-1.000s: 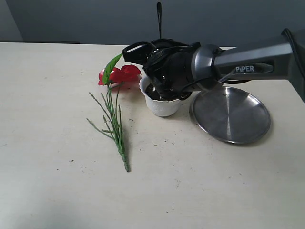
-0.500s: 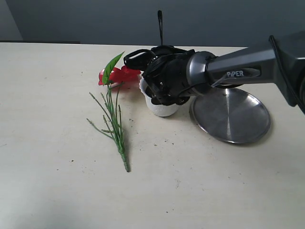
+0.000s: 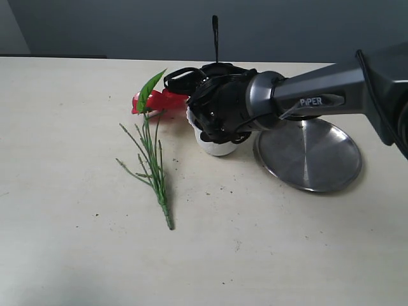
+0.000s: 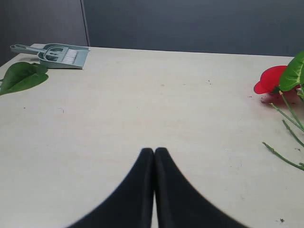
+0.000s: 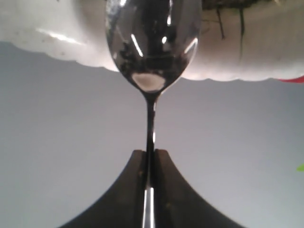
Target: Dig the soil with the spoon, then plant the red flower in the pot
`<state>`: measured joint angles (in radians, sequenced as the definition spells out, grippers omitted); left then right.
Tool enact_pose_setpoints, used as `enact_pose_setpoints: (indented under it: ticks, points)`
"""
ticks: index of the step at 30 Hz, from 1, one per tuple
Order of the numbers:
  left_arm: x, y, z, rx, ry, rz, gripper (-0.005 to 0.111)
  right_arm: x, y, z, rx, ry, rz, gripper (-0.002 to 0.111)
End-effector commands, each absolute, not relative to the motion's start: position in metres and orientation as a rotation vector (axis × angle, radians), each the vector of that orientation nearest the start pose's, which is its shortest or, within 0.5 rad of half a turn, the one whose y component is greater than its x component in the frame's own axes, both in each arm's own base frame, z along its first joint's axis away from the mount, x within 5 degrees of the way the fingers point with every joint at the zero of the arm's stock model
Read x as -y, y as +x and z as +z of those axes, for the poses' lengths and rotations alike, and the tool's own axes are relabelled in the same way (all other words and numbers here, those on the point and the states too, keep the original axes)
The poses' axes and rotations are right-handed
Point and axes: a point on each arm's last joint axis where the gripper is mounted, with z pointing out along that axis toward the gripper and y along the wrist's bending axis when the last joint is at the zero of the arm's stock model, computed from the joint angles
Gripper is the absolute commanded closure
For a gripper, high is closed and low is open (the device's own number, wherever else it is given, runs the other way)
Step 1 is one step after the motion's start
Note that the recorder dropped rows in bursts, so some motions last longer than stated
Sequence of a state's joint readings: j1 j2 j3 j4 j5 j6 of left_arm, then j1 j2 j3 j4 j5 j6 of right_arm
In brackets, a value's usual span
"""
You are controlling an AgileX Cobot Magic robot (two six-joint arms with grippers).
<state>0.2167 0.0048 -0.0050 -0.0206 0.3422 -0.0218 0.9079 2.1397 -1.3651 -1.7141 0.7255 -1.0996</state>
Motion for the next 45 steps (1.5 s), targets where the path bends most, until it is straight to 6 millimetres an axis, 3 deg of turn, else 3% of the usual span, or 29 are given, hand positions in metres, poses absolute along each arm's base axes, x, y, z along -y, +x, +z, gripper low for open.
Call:
enact_pose_setpoints:
  ticks: [1,17,25,39,45]
  points:
    - [-0.011,0.053,0.183,-1.806,-0.23,0.118,0.107,-0.321,0.32,0.163,0.247,-2.62,-1.689,0.109]
    - [-0.011,0.053,0.183,-1.806,-0.23,0.118,0.107,-0.317,0.315,0.179,0.141,-2.61,-1.658,0.109]
    - [-0.011,0.053,0.183,-1.806,-0.23,0.118,0.107,-0.315,0.313,0.183,0.233,-2.662,-1.719,0.109]
    - [-0.011,0.053,0.183,-1.806,-0.23,0.118,0.107,-0.324,0.3,0.185,0.209,-2.659,-1.67,0.109]
    - [-0.011,0.053,0.183,-1.806,-0.23,0.118,0.107,-0.319,0.3,0.189,0.162,-2.686,-1.726,0.109]
